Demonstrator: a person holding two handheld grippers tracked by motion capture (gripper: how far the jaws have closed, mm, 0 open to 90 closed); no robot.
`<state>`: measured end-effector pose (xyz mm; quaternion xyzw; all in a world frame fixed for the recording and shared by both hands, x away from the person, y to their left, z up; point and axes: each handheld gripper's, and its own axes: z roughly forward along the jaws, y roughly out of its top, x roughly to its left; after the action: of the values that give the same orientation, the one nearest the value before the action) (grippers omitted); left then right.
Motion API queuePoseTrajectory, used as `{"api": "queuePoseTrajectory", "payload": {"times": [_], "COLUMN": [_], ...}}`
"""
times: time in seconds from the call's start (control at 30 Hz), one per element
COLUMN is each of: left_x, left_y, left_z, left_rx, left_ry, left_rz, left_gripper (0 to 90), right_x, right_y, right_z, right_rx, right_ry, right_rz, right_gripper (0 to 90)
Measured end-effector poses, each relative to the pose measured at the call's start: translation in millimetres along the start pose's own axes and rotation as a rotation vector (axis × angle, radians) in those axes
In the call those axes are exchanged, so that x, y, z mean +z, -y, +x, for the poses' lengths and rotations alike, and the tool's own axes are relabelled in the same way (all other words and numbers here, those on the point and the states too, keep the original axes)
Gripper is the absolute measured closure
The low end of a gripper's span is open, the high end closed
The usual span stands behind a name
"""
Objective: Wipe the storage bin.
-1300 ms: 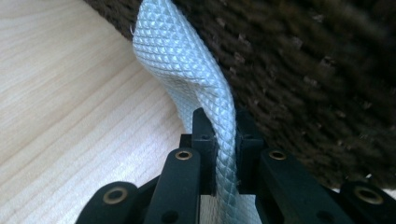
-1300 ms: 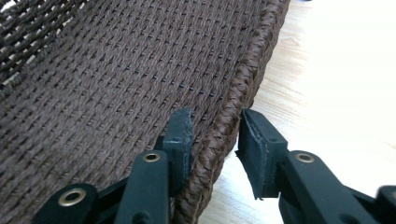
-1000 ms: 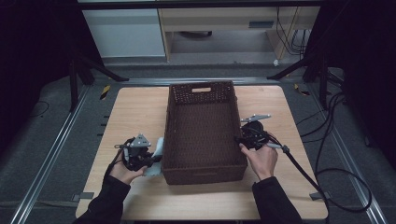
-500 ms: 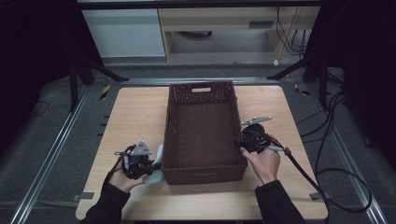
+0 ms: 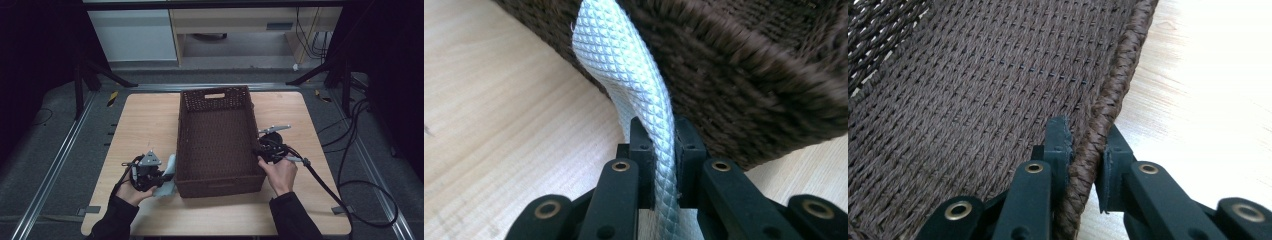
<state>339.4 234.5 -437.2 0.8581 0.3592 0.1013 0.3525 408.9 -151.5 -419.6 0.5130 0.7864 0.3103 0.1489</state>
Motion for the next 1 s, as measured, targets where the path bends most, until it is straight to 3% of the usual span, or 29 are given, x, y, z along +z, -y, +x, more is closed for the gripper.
{"api": "queuePoseTrajectory", "payload": {"times": [0.23,0.4,0.5,0.6,0.7,0.87,1.0], "left_x": [-0.9,13.9,17.9,12.4,2.4,-13.3,-17.3], "left_y": [-5.1,5.9,11.8,7.5,-0.3,-8.4,-9.5], "left_z": [-2.7,-7.2,-7.1,-5.8,-7.8,-15.1,-18.9], "left_rx": [0.011,0.014,0.007,0.000,0.004,0.019,0.027], "left_ry": [0.003,0.014,0.016,0.006,0.000,-0.008,-0.015], "left_rz": [-0.011,0.048,0.071,0.048,0.012,-0.037,-0.039], "left_gripper": [81.4,81.4,81.4,81.4,81.4,81.4,81.4], "right_x": [4.1,5.4,4.3,0.3,-6.6,-2.7,1.7], "right_y": [-4.9,-6.8,-5.1,-4.8,-6.0,-2.9,-2.6], "right_z": [-5.8,-6.9,-6.8,-7.5,-8.2,-5.5,-6.4], "right_rx": [0.033,0.048,0.019,0.001,0.008,-0.038,-0.037], "right_ry": [0.015,0.033,0.053,0.047,0.009,0.010,0.022], "right_rz": [-0.010,-0.011,-0.037,-0.059,-0.076,-0.013,0.020], "right_gripper": [78.9,77.4,70.6,62.6,60.0,61.0,65.3]}}
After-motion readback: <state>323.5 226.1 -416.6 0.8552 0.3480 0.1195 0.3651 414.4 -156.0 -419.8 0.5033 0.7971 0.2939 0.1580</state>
